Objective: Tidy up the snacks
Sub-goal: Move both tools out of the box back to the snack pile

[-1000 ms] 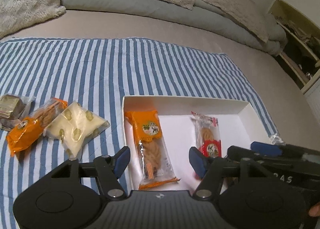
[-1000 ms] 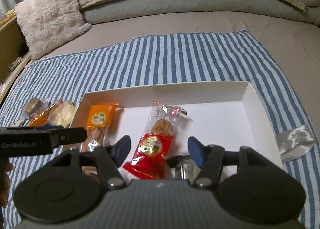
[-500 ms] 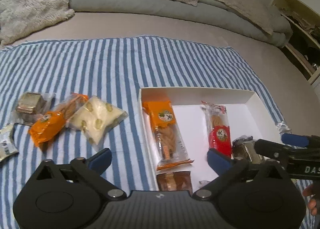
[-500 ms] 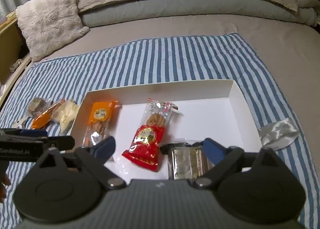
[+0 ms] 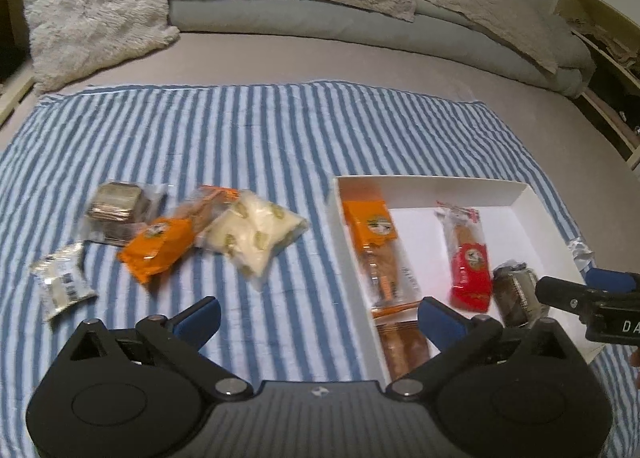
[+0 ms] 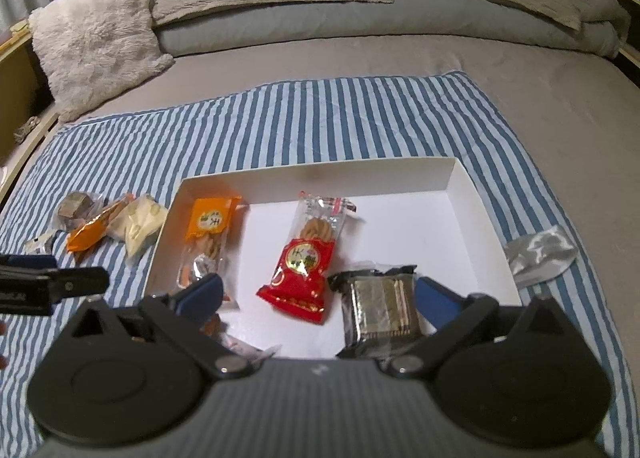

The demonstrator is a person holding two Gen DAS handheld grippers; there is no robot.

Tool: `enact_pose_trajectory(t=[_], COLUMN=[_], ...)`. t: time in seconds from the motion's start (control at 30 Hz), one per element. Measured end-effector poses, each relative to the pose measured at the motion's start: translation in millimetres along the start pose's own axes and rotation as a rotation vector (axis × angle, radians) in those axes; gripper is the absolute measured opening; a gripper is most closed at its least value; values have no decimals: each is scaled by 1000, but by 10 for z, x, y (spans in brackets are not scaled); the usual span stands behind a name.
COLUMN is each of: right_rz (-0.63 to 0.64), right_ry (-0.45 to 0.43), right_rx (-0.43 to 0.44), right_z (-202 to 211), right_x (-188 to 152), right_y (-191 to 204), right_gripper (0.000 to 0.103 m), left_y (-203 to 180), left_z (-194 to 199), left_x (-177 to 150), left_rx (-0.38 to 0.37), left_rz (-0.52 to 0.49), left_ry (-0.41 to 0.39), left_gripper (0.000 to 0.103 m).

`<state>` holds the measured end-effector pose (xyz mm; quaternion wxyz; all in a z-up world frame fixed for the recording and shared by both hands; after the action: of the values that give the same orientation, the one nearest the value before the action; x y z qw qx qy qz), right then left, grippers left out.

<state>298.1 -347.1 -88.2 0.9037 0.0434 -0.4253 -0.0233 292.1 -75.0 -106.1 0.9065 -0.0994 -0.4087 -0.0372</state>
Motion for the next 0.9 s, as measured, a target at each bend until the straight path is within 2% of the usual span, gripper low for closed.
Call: enact_pose_trajectory(t=[0.4, 0.9], right_rz=[26, 62], right_ry=[15, 26], right_rx=[31, 129], right_z=[-13, -257], right_x=[-9, -35], right_y=[483, 1291], right_gripper=[103, 103], left_y=[586, 1398], left_z=[220, 436], left_x=[-17, -120], left_rx=[74, 204], left_rz=[43, 116], left_ry=[-20, -57], left_gripper=[103, 103])
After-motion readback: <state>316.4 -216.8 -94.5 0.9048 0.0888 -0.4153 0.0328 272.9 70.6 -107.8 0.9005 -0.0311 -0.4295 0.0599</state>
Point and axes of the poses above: each gripper's, at about its wrist camera, not at the fingertips, and z roughly against the way its jaws point, y to its left, x to its top, the point moved 2 cm from there along -z, roughly the way its jaws point, and after that the axes turned 14 degrees about -y, right-handed, at the moved point
